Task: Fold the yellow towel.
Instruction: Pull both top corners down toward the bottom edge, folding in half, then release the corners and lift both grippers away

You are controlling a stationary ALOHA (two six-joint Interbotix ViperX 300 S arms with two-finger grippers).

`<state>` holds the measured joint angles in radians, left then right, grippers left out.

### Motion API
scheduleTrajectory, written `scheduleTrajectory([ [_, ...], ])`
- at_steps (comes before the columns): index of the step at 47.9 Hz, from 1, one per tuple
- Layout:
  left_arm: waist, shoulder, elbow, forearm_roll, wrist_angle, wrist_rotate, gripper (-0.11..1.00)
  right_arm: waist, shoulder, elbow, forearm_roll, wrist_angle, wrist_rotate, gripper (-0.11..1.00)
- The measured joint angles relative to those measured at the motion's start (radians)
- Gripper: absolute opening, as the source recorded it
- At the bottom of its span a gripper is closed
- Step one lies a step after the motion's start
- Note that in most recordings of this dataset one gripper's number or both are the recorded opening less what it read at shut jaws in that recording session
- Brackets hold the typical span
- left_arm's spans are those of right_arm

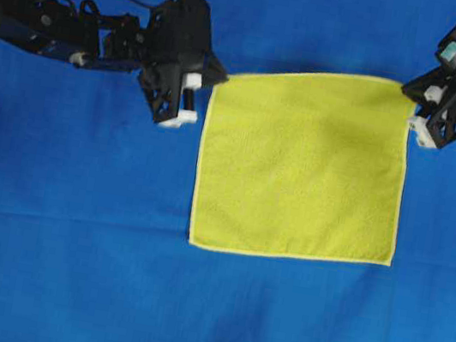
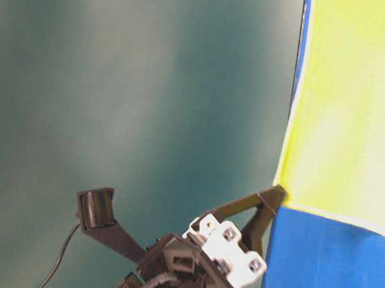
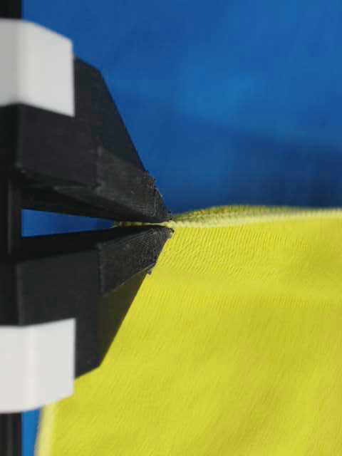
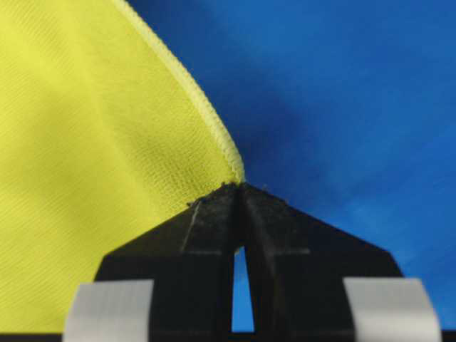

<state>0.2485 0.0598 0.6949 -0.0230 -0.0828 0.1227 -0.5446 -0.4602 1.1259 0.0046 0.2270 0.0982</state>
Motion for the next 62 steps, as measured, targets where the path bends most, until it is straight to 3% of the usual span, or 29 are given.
scheduleTrajectory([
  [15,-0.193,-0.008,0.032,-0.002,0.008,-0.029,0.02,0.282,-0.067,0.034,0.006,0.103,0.201,0.02],
  [34,-0.365,0.028,0.055,-0.002,-0.017,-0.104,0.02,0.592,-0.072,0.041,0.008,0.112,0.436,0.02],
  [42,-0.420,0.055,0.048,-0.002,-0.038,-0.104,0.02,0.653,-0.058,0.041,0.008,0.106,0.479,0.02],
  [62,-0.420,0.092,0.021,-0.002,-0.051,-0.106,0.03,0.683,-0.021,0.041,0.008,0.074,0.486,0.04],
])
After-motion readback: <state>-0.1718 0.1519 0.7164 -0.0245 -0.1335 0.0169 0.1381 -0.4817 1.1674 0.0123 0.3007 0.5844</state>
